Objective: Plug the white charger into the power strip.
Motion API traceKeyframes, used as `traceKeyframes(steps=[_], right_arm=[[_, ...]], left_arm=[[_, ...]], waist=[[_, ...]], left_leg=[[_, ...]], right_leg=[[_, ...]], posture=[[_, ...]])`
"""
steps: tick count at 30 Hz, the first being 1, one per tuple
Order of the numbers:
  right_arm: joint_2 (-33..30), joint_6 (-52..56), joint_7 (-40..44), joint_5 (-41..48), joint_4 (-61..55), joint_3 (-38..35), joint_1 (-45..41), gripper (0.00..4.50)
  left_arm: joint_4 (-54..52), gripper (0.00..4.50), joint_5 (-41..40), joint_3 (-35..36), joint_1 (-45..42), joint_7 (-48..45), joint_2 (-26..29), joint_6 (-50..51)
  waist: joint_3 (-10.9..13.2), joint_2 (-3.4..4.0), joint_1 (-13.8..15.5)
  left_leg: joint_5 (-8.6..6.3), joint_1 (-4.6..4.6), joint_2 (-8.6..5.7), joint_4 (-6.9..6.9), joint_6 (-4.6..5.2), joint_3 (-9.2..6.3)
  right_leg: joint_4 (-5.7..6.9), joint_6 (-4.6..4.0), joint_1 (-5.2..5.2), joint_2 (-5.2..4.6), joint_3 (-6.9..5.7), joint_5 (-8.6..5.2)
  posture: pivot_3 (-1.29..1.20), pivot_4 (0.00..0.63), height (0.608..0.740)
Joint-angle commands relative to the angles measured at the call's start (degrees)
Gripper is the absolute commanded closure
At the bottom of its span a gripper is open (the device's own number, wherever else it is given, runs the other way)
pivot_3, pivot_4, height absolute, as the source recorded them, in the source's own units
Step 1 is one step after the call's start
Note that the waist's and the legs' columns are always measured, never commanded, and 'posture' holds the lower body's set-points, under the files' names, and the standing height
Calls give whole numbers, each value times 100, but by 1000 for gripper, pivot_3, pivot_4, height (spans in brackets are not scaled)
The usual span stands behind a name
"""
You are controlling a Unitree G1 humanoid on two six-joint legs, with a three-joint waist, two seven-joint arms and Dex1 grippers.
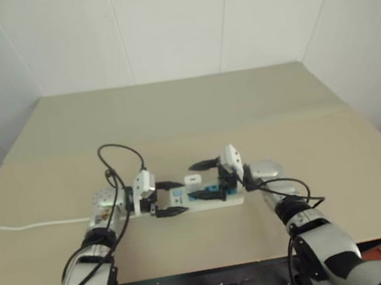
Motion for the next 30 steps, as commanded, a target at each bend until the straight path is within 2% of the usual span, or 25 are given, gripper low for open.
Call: traceKeyframes(steps=[1,3,8,13,15,18,24,30], right_arm=[[-186,-11,98,-277,263,111,355,0],[-218,0,144,-237,215,84,350,0],[-355,55,213,-114,-101,-31,347,0],[-882,207,427,536,-1575,-451,715,0],[-1393,455,567,736,-2311,-620,972,0],[-2201,840,546,950,-3231,-957,1330,0],[-3866,702,627,730,-3791,-1651,2101,0],[-4848,941,732,992,-3972,-2351,2866,0]], left_arm=[[-145,526,-7,-252,-62,-346,-78,317],[-285,21,-238,-224,-62,-346,-88,489],[-1135,21,-982,-501,145,-346,365,902],[-2308,21,-1721,362,301,-298,826,1265],[-2787,21,-1976,266,405,-346,1550,1986],[-3170,21,-2078,18,651,-346,2552,1969],[-2978,21,-1849,105,978,-346,3400,1567],[-3103,21,-2014,169,1280,-346,3710,1696]], waist=[[0,0,8],[1,0,7],[12,-1,-23],[60,-1,-12],[66,0,-28],[116,34,-61],[184,48,-3],[220,45,39]], left_leg=[[0,0,0,0,0,0],[0,-1,-2,-1,0,1],[0,-5,2,-4,0,1],[1,-27,16,-8,-1,0],[2,-72,16,-6,-3,2],[5,-130,11,-7,-6,8],[5,-143,12,-27,-7,19],[6,-147,7,-22,-6,35]], right_leg=[[-1,0,0,0,0,0],[-2,0,0,-1,0,0],[-3,1,-5,-1,1,0],[-3,0,-26,-5,7,0],[5,-1,-76,-5,11,0],[16,0,-149,-5,20,0],[6,-3,-171,0,20,-2],[2,-4,-172,-5,25,-3]], posture=[[0,150,740],[0,150,740],[0,150,740],[0,150,740],[0,150,740],[0,150,740],[0,150,740],[0,150,740]])
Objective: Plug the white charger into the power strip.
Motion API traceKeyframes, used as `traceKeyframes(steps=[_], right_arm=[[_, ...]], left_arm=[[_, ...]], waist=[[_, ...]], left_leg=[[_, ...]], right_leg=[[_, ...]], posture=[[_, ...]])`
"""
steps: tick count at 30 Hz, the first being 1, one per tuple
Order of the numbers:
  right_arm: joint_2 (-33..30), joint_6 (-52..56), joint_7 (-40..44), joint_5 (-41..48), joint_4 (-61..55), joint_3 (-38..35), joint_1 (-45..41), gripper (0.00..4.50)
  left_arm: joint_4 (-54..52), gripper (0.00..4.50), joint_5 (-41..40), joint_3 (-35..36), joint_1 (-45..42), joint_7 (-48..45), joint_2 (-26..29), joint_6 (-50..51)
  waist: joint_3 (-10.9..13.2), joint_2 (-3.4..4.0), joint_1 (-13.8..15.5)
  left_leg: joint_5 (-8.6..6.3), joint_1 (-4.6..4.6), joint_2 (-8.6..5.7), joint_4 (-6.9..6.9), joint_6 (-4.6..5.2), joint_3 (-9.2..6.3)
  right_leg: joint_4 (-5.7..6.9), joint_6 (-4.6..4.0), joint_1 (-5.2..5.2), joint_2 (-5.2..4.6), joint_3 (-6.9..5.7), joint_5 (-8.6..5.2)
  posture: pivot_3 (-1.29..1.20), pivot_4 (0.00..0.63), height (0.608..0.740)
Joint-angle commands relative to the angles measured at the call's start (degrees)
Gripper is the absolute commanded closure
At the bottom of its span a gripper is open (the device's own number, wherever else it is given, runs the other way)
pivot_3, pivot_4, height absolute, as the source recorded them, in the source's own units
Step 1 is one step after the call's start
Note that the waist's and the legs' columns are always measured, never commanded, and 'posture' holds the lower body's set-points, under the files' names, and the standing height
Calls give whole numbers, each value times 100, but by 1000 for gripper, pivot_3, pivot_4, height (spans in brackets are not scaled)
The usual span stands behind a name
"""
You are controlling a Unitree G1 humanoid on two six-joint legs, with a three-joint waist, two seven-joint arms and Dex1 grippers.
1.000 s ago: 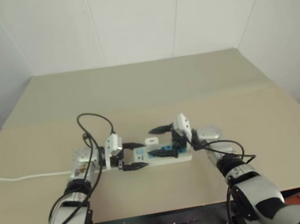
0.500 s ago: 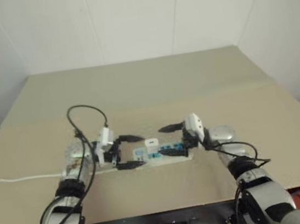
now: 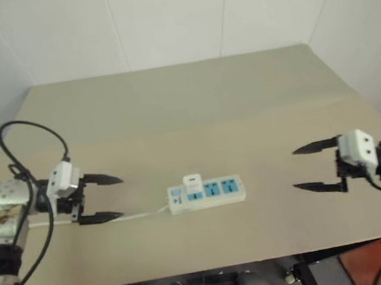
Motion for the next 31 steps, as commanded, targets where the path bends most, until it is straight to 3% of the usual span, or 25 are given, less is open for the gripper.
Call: traceKeyframes(steps=[1,31], right_arm=[[-324,208,36,266,-292,-450,244,0],[-413,1114,-587,482,-1202,-855,1131,0]], left_arm=[[-165,21,-151,142,73,-17,128,53],[-250,21,660,307,-207,413,-586,276]], waist=[[1,-1,8],[11,-10,66]], left_leg=[[0,0,0,1,0,1],[1,2,5,20,0,6]], right_leg=[[0,0,0,1,0,0],[10,0,6,6,2,1]], posture=[[0,150,740],[0,150,740]])
